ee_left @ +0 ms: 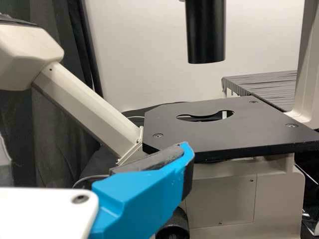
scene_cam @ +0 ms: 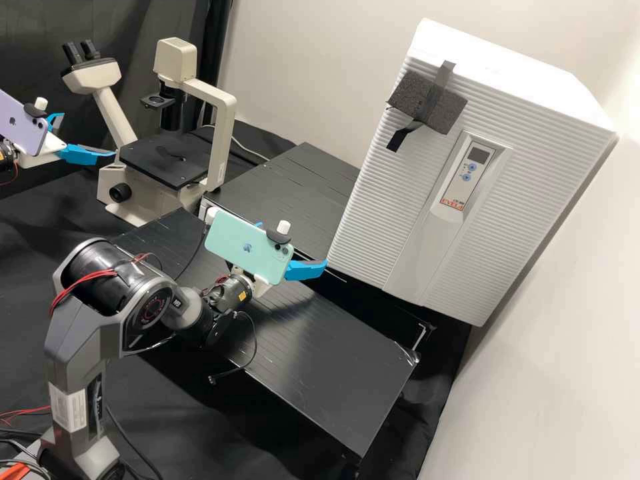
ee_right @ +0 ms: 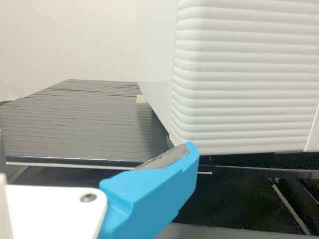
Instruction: Open the incubator door.
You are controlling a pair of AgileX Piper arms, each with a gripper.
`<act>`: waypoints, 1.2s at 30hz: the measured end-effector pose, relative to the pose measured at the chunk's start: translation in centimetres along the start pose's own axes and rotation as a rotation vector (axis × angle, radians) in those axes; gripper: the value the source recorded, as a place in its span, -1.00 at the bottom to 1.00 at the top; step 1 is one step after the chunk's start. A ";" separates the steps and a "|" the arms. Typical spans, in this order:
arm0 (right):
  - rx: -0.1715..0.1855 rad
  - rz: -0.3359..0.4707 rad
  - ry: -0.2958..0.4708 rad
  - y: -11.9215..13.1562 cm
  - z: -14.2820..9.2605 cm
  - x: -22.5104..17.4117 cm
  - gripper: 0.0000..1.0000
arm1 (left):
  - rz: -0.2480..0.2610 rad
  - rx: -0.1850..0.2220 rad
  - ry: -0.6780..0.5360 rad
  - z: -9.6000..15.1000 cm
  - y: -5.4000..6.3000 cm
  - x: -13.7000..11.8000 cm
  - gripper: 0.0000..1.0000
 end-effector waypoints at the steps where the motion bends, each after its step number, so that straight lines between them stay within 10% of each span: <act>1: 0.000 0.000 0.000 0.0 0.0 0.0 1.00 | 0.000 0.000 0.000 0.0 0.0 0.0 1.00; 13: -0.008 0.014 0.001 0.6 0.1 -0.3 1.00 | 0.000 0.000 0.000 0.0 0.0 0.0 1.00; 36: 0.070 0.404 0.139 13.4 -5.9 -0.6 1.00 | 0.000 0.000 0.000 0.0 0.0 0.0 1.00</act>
